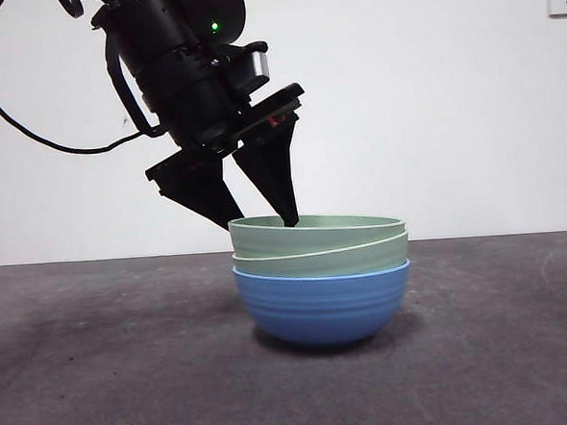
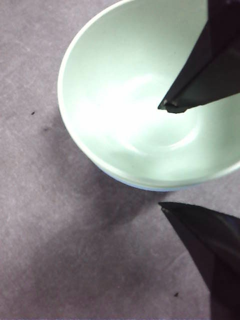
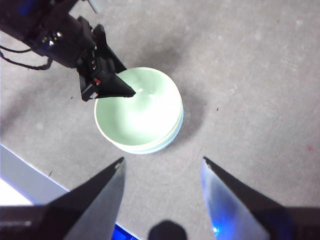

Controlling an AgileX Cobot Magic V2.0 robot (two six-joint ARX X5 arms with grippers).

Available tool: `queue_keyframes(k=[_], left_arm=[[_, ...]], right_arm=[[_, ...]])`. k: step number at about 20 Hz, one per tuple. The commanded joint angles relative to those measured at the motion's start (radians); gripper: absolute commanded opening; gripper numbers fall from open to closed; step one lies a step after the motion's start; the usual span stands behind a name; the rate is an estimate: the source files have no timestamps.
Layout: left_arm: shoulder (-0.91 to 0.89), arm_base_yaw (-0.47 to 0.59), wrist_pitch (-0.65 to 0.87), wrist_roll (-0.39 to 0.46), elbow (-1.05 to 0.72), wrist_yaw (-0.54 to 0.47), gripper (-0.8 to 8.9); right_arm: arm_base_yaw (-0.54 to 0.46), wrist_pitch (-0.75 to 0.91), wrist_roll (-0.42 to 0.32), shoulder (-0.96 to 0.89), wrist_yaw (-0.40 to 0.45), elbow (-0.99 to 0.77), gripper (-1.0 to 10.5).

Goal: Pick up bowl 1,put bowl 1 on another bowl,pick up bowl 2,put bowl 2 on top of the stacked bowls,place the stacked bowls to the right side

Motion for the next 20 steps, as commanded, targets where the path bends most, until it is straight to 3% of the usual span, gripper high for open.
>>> queue_keyframes(k=[1, 3, 6, 7, 15, 20], left_arm=[[-0.023, 0.002, -0.034, 0.001, 0.027, 0.007, 3.12], [-0.051, 0.002, -0.082, 0.001, 0.066, 0.004, 3.12], [-0.121, 0.002, -0.182, 0.003, 0.14, -0.004, 3.12], [-0.148, 0.002, -0.221, 0.009, 0.167, -0.01, 3.12], [-0.415, 0.002, -0.468, 0.059, 0.242, -0.067, 3.12], [-0.534, 0.001, -0.544, 0.062, 0.242, -0.1, 3.12]], right_arm=[[0.001, 0.002, 0.021, 0.005, 0.003, 0.002, 2.6], [0.001, 0.003, 0.027, 0.017, 0.003, 0.002, 2.7], [0.001, 0.003, 0.037, 0.072, 0.003, 0.002, 5.3], [0.001, 0.008, 0.037, 0.101, 0.003, 0.002, 5.6], [0.001, 0.18, 0.076, 0.43, -0.005, 0.002, 5.6], [0.0, 0.232, 0.095, 0.662, -0.006, 0.002, 5.6]])
